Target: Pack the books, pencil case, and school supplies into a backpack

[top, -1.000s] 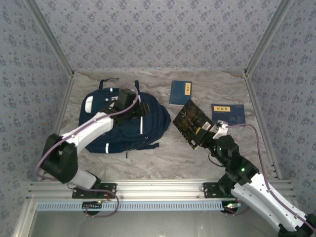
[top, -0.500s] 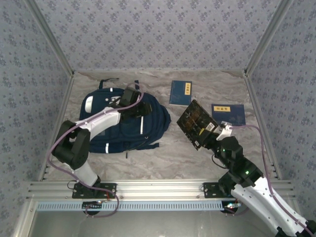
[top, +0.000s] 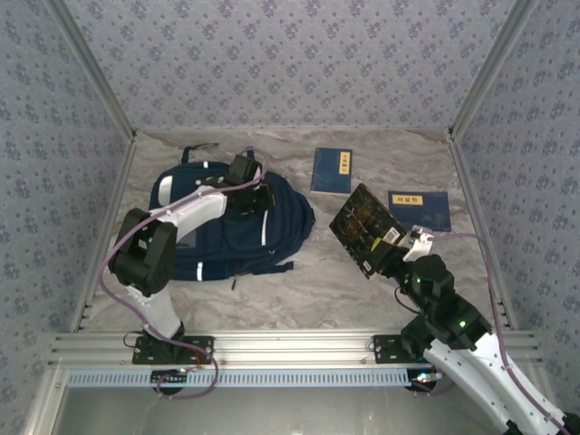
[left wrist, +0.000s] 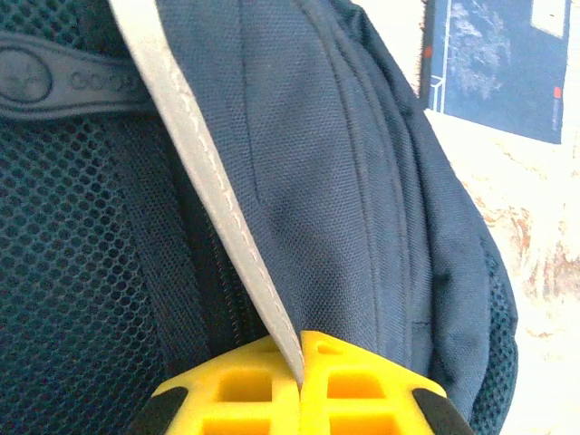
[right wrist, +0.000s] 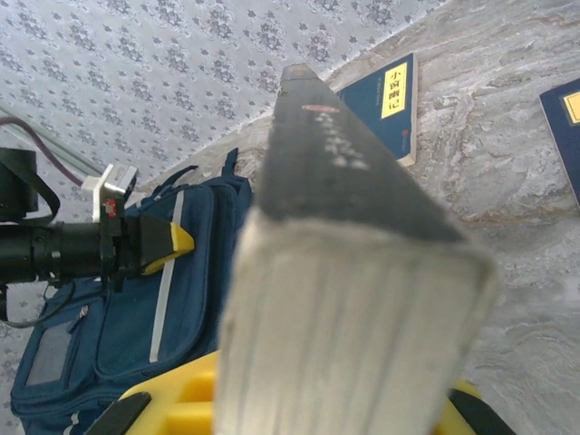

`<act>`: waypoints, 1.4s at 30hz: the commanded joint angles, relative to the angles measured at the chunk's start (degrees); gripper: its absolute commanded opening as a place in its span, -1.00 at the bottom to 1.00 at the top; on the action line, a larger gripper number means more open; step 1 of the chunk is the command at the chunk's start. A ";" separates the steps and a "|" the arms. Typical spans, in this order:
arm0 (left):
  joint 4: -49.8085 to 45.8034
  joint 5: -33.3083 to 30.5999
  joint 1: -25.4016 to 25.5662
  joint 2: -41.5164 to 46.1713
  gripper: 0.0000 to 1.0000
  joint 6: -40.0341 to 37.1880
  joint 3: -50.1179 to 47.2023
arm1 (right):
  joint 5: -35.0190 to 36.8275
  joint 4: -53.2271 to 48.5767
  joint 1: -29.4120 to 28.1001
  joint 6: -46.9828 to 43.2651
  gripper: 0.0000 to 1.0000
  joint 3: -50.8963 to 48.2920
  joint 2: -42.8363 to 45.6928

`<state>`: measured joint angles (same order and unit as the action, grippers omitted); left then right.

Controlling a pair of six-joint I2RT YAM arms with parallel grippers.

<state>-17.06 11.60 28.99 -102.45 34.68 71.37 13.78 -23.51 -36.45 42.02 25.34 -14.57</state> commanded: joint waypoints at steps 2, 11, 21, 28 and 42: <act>-4.24 6.87 3.30 2.18 -1.00 -6.50 4.71 | 1.86 -0.46 0.24 -1.26 -1.00 3.21 1.30; -15.25 13.24 7.41 7.52 -1.00 -12.69 15.02 | 6.49 -7.77 0.35 -4.29 -1.00 7.65 0.48; -27.06 21.69 5.60 17.12 -1.00 -21.37 22.79 | -1.60 -11.21 0.44 -9.65 -1.00 14.12 -3.13; -22.70 35.91 1.86 19.15 -1.00 -20.37 19.75 | -18.13 -7.88 0.57 -6.35 -1.00 14.93 -7.58; -17.00 42.79 -1.33 19.47 -1.00 -17.04 18.96 | -35.43 13.82 1.51 18.10 -1.00 6.26 -12.41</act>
<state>-43.46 47.00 28.08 -86.56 16.60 89.14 -16.47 -23.59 -35.40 50.83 34.30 -25.96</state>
